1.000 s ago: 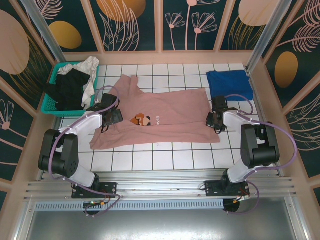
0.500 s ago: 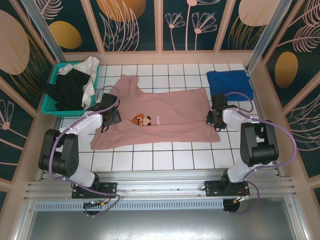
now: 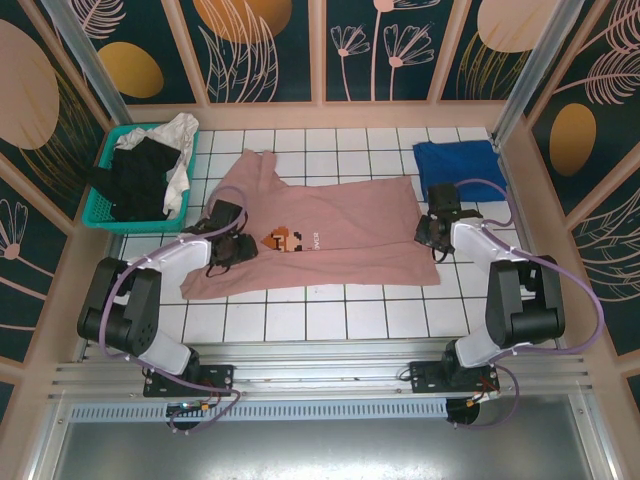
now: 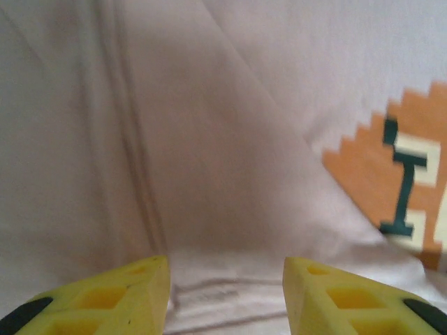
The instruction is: Fold and stack the t-shirts
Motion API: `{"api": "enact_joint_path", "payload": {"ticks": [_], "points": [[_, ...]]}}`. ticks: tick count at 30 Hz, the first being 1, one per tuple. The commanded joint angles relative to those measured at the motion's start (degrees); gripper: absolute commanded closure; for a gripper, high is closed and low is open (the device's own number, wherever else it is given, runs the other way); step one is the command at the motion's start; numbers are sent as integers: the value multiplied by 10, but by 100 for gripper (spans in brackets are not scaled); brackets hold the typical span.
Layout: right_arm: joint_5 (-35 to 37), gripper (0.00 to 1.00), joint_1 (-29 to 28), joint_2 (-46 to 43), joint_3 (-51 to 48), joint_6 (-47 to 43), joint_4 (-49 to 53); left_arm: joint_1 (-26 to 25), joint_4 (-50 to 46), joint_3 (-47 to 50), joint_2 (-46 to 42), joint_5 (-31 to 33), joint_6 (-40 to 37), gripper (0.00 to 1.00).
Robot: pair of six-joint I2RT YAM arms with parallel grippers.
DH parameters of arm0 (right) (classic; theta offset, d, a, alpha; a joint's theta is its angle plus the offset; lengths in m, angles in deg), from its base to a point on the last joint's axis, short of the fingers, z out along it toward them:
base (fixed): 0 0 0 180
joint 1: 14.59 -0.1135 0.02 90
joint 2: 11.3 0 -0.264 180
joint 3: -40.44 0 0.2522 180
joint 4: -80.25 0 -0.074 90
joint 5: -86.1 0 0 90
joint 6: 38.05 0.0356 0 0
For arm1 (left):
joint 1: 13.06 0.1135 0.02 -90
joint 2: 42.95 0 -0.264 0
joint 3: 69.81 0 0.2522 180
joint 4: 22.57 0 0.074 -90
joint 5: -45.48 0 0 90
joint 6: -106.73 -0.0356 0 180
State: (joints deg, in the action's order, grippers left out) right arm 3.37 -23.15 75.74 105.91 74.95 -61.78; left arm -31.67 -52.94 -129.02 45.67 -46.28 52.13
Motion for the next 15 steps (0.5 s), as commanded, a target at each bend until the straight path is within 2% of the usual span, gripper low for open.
{"api": "enact_joint_path", "payload": {"ticks": [1,7,12,15], "points": [[-13,60,4,3,-2,1,-17,-13,44,10,20,-42,34,56],[-8,60,6,-1,-14,-7,-20,-13,34,-6,42,-21,35,60],[-14,60,12,-7,-24,-9,-31,-13,18,-29,48,-11,25,78],[-20,60,13,-4,-27,-10,-36,-13,-2,-56,51,2,14,82]]}}
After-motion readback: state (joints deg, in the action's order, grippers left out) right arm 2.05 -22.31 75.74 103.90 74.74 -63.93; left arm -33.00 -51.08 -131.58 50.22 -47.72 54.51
